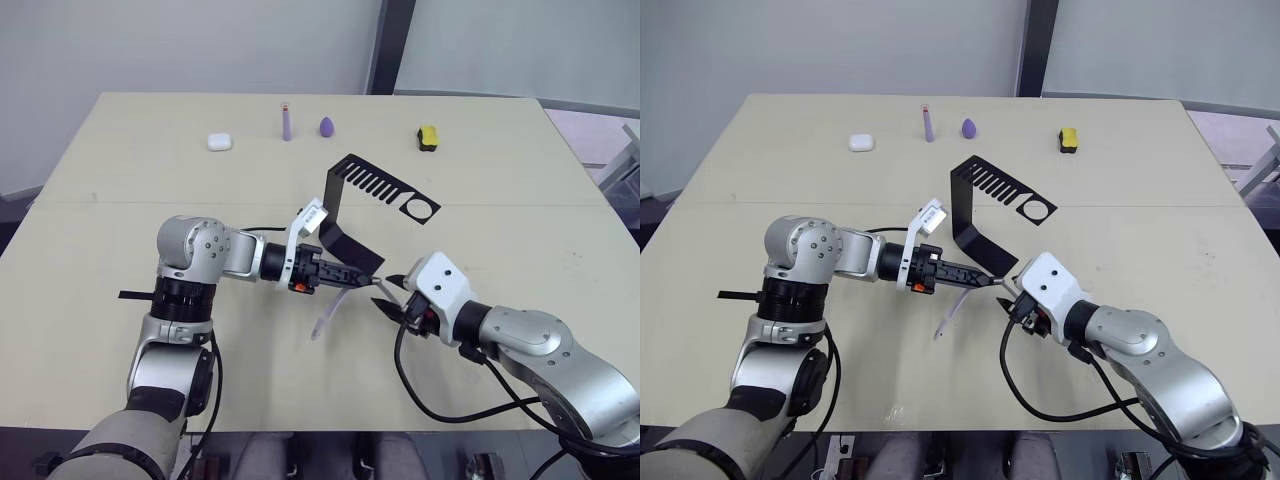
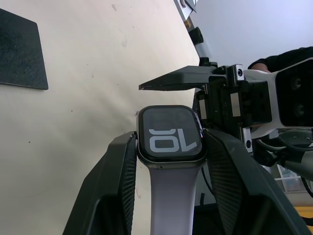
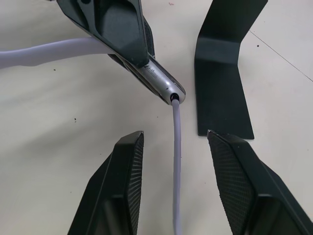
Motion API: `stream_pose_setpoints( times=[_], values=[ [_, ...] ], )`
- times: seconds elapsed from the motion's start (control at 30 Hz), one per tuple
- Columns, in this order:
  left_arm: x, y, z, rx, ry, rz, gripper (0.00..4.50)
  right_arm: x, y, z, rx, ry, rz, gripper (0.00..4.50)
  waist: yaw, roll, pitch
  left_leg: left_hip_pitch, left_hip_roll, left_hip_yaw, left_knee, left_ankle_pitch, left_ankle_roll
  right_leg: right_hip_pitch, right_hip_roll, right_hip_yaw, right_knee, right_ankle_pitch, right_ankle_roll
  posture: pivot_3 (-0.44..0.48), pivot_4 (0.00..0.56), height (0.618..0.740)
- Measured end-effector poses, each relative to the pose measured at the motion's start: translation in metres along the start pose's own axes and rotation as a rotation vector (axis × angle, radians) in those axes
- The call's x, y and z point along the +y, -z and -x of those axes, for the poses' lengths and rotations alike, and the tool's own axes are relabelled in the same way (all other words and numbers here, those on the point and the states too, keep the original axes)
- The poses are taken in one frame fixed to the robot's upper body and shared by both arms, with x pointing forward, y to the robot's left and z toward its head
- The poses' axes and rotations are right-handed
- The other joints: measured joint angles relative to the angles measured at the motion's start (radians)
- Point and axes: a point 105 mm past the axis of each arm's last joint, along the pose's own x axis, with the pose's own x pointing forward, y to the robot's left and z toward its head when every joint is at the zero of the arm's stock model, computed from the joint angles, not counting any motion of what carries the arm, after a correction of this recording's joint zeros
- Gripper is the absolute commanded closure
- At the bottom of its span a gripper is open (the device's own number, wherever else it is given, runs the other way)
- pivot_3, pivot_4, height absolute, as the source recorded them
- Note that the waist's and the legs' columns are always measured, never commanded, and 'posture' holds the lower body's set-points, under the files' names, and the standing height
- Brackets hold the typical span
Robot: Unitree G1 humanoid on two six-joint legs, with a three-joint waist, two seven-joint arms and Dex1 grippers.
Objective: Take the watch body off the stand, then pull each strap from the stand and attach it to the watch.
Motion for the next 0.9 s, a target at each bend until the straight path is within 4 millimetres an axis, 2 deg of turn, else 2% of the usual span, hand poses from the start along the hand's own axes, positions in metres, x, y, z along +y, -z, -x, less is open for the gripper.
stream_pose_setpoints(
  times=[0.1,0.2,0.27,0.3,0.9],
  values=[
    [-0.0014,-0.0006,-0.0005,0.000,0.006,-0.003,2.89,-0.0011,0.0005,-0.0002,0.003,0.008,0.005,2.29,0.000,0.000,0.000,0.000,0.000,0.000,0.000,0.000,0.000,0.000,0.000,0.000,0.000,0.000,0.000,0.000,0.150,0.740],
    [-0.0025,-0.0025,-0.0003,-0.002,0.003,-0.010,2.89,-0.0021,0.0001,-0.0009,0.000,0.016,0.005,3.14,0.000,0.000,0.000,0.000,0.000,0.000,0.000,0.000,0.000,0.000,0.000,0.000,0.000,0.000,0.000,0.000,0.150,0.740],
    [-0.0024,-0.0032,0.0000,-0.004,0.000,-0.011,2.89,-0.0029,-0.0011,-0.0014,-0.006,0.021,0.007,4.14,0.000,0.000,0.000,0.000,0.000,0.000,0.000,0.000,0.000,0.000,0.000,0.000,0.000,0.000,0.000,0.000,0.150,0.740],
    [-0.0022,-0.0033,0.0001,-0.005,-0.001,-0.011,2.89,-0.0031,-0.0020,-0.0018,-0.010,0.022,0.008,4.44,0.000,0.000,0.000,0.000,0.000,0.000,0.000,0.000,0.000,0.000,0.000,0.000,0.000,0.000,0.000,0.000,0.150,0.740],
    [-0.0009,-0.0057,-0.0011,-0.028,0.005,0.006,2.89,-0.0072,-0.0052,-0.0015,-0.024,0.050,0.039,4.44,-0.001,0.000,0.000,0.000,0.000,0.000,0.000,0.000,0.000,0.000,0.000,0.000,0.000,0.000,0.000,0.000,0.150,0.740]
  ],
)
